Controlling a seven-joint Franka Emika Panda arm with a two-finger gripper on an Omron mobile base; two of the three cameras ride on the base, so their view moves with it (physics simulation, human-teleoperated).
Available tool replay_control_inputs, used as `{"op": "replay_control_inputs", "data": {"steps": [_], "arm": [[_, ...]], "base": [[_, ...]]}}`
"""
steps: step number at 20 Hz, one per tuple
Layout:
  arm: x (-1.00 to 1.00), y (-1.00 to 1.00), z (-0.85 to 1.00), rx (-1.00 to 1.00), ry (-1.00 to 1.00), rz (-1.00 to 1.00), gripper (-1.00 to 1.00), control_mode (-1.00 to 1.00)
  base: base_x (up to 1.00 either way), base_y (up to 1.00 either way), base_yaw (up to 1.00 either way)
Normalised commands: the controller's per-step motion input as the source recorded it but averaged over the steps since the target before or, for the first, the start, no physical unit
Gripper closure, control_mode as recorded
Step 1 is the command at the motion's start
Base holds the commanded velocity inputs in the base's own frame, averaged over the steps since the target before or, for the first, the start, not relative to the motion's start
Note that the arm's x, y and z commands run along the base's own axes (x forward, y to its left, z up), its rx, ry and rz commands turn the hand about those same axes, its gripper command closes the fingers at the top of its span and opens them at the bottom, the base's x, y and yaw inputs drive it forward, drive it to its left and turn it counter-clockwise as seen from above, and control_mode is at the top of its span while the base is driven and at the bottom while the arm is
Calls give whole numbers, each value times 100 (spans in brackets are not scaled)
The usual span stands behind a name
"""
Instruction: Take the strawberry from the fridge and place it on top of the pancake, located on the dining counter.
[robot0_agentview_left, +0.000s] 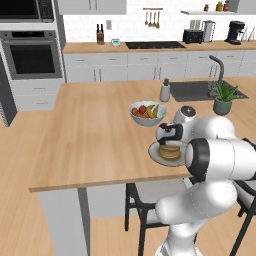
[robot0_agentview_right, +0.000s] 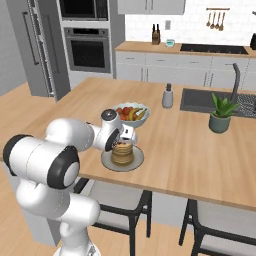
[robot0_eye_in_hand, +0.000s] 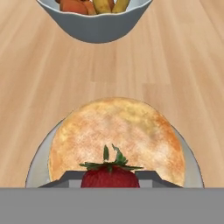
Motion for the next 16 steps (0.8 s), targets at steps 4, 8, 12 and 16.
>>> {"op": "replay_control_inputs", "data": {"steps": [4,8,12,16], "arm": [[0,-1,-21,0,0,0,100,-100],[0,-8,0,0,0,0,100,-100],[0,0,-7,0,0,0,100,-100],[-14,0,-20,0,0,0,100,-100]], "base": [[0,0,0],[0,0,0],[0,0,0],[0,0,0]]}}
